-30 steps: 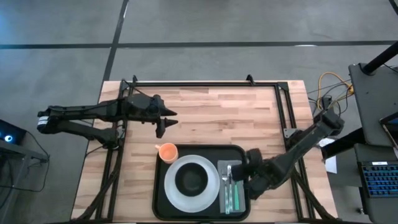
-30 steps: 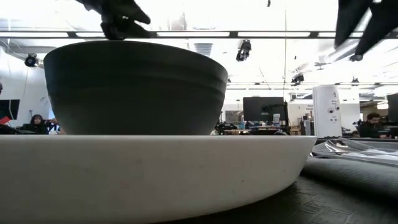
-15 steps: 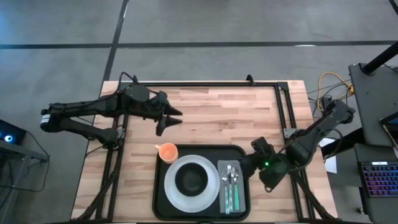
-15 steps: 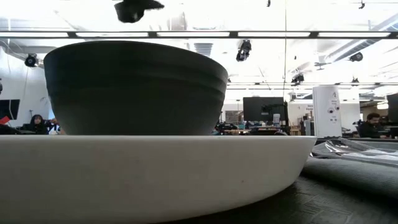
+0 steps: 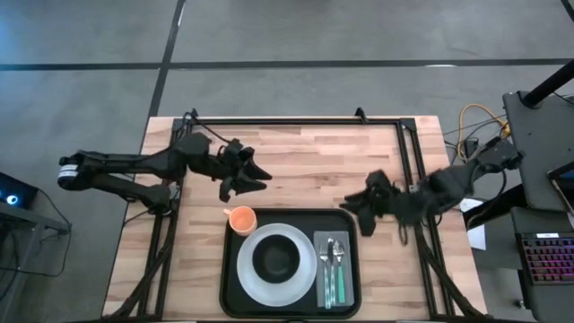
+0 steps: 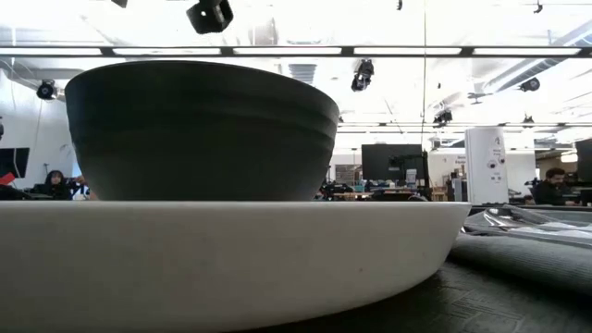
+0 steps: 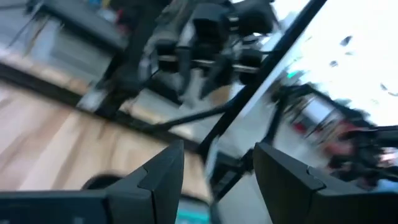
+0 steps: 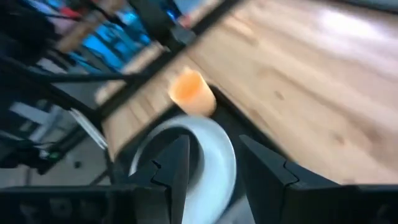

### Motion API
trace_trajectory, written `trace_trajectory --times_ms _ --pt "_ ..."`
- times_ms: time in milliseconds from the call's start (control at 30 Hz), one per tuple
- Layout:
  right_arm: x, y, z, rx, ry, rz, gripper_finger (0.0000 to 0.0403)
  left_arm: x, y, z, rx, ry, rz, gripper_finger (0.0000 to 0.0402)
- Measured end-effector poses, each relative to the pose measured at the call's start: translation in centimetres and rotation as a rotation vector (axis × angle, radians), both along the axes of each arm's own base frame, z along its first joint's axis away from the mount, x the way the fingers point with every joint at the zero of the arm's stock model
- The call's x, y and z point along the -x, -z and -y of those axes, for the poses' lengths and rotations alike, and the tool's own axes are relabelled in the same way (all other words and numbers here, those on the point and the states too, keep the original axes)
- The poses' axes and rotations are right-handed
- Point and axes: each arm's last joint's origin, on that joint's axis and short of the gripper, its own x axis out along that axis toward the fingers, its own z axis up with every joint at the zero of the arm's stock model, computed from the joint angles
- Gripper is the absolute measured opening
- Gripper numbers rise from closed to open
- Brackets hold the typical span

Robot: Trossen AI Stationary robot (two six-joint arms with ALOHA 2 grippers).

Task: Set up tray
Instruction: Return to Home Position

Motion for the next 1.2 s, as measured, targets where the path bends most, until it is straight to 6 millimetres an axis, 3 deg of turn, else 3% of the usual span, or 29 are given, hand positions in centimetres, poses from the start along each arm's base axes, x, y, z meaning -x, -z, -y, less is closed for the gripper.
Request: trace_trajectory --times_ms 100,200,467,733,1033,1200 --pt "0.8 -0.8 1.8 0.032 -0.061 0.124 0.0123 0.2 1.3 -0.2 0.042 0.006 0.059 0.0173" --pt "2.2 -0.4 3.7 0.061 -0.087 0.256 0.0123 0.7 2.9 -0.7 0.074 -0.013 0.09 0.0173" --pt "7.0 5.7 7.8 0.113 -0.054 0.394 0.0123 1.6 4.9 -3.1 -0.007 -0.112 0.185 0.0173" --pt "10.7 10.2 8.9 0.144 -0.054 0.447 0.0123 2.6 4.5 -6.8 -0.107 -0.169 0.201 0.0173" --pt "14.2 13.1 9.6 0.193 -0.181 0.569 0.0123 3.1 4.4 -6.9 -0.223 -0.185 0.313 0.0173" --pt "14.3 12.2 9.5 0.223 -0.235 0.5 0.0123 3.4 4.7 -6.6 -0.312 -0.203 0.378 0.0173"
